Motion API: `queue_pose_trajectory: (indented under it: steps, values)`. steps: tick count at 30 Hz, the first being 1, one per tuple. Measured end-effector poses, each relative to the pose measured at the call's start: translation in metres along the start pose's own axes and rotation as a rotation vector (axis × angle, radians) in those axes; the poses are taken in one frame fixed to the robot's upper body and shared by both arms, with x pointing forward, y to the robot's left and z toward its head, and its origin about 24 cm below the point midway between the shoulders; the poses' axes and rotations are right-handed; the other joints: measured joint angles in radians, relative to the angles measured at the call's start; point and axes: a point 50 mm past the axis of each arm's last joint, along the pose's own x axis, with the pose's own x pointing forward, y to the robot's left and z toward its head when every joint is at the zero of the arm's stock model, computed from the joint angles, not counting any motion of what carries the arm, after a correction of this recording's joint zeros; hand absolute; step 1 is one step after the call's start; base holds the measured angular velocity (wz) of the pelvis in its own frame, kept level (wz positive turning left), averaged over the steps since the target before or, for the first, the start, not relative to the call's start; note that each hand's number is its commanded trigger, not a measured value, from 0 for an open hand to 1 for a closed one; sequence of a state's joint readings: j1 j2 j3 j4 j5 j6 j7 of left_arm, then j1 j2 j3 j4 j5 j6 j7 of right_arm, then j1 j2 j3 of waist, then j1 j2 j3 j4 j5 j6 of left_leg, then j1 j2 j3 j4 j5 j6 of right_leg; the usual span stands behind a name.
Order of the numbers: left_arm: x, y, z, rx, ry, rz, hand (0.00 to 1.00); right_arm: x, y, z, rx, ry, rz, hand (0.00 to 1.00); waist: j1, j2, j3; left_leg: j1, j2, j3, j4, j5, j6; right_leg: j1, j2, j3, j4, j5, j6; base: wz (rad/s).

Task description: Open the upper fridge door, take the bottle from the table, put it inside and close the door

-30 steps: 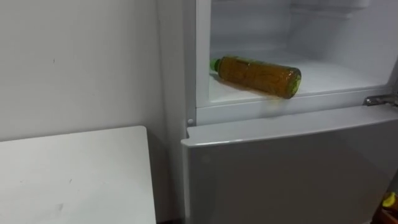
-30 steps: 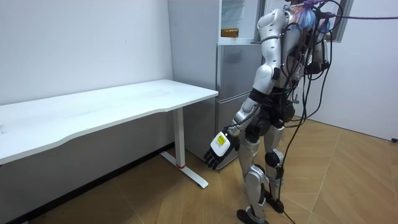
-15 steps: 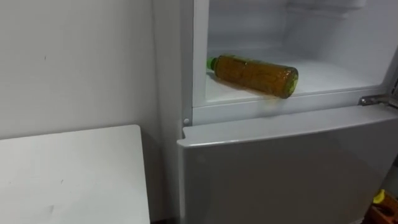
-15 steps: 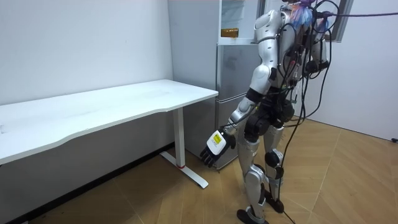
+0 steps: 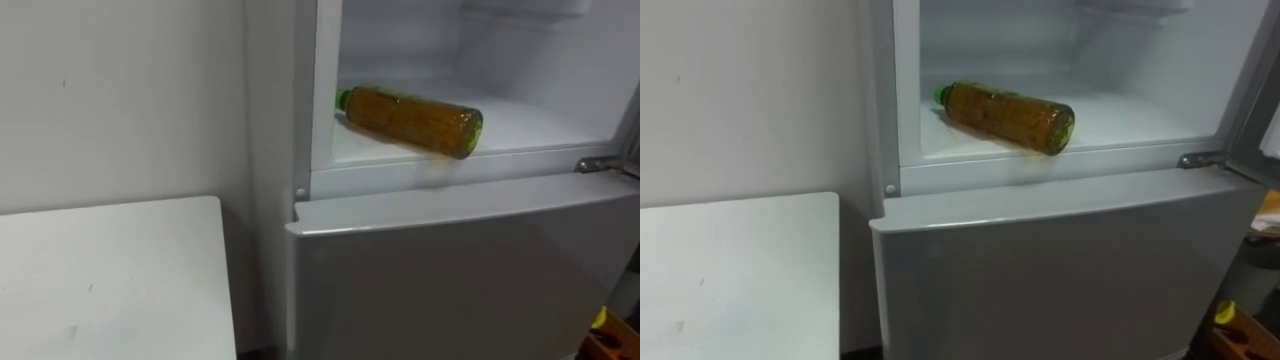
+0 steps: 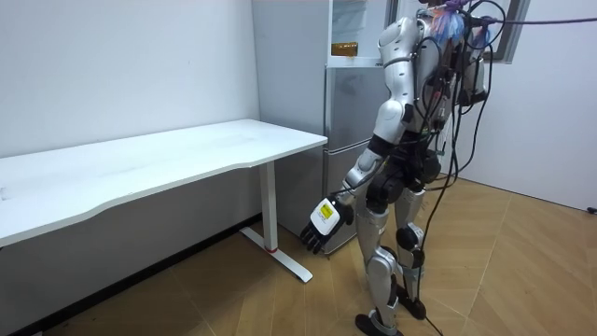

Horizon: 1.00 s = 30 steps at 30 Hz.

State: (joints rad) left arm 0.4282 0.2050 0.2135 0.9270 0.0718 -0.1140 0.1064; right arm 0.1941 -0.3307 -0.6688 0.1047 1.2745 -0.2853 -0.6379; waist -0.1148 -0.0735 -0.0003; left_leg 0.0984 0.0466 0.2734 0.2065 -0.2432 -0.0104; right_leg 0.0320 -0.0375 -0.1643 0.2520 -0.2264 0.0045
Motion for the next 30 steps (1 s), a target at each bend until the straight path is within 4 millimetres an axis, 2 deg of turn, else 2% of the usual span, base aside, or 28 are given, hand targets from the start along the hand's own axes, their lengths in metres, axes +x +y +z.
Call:
queue_pose_trajectory:
  steps: [4,9,13,17,22,25,30]
  values:
    - [0.000,0.003,-0.001,-0.011,0.004,0.012,0.00,0.001,0.010,0.005,0.056,-0.009,0.059,0.00,-0.002,0.007,0.0003,0.000,0.000,-0.003,-0.001,0.000,0.000,0.000,0.001,0.000,-0.002,0.000,0.000,0.00]
    - [-0.001,-0.001,-0.003,-0.016,0.010,-0.011,0.00,-0.012,0.035,0.012,0.095,-0.017,0.248,0.00,-0.005,0.023,-0.0011,-0.001,0.000,-0.002,-0.001,0.000,0.000,-0.003,-0.001,0.000,0.003,0.000,0.000,0.00]
    - [-0.002,-0.007,-0.004,-0.027,0.014,-0.037,0.00,-0.018,0.045,0.011,0.097,-0.001,0.340,0.00,0.001,0.033,-0.0041,-0.005,-0.002,0.001,-0.001,0.000,0.000,-0.011,-0.002,0.001,0.007,0.000,0.000,0.00]
    - [-0.002,-0.006,-0.004,-0.056,0.017,-0.037,0.00,-0.021,0.051,0.011,0.100,0.000,0.401,0.00,0.012,0.034,-0.0047,-0.002,-0.002,0.001,-0.001,0.000,0.000,-0.010,-0.002,0.005,0.013,0.000,0.000,-0.01]
    - [-0.003,-0.010,-0.014,-0.039,0.062,-0.070,0.00,-0.034,0.069,0.012,0.156,0.027,0.538,0.00,0.014,0.034,-0.0035,-0.004,-0.004,0.002,0.010,0.000,0.000,-0.016,-0.006,0.013,0.027,-0.008,0.001,-0.02]
    - [-0.004,-0.012,-0.020,-0.026,0.085,-0.077,0.00,-0.038,0.073,0.010,0.160,0.038,0.560,0.00,0.014,0.037,-0.0025,-0.008,-0.006,0.001,0.017,0.000,0.000,-0.027,-0.011,0.012,0.042,-0.014,0.000,-0.03]
    - [-0.004,-0.014,-0.018,0.009,0.075,-0.080,0.00,-0.041,0.075,0.007,0.155,0.053,0.576,0.00,0.016,0.037,-0.0027,-0.021,-0.006,0.013,0.018,0.000,0.000,-0.051,-0.011,0.019,0.060,-0.014,-0.002,-0.05]
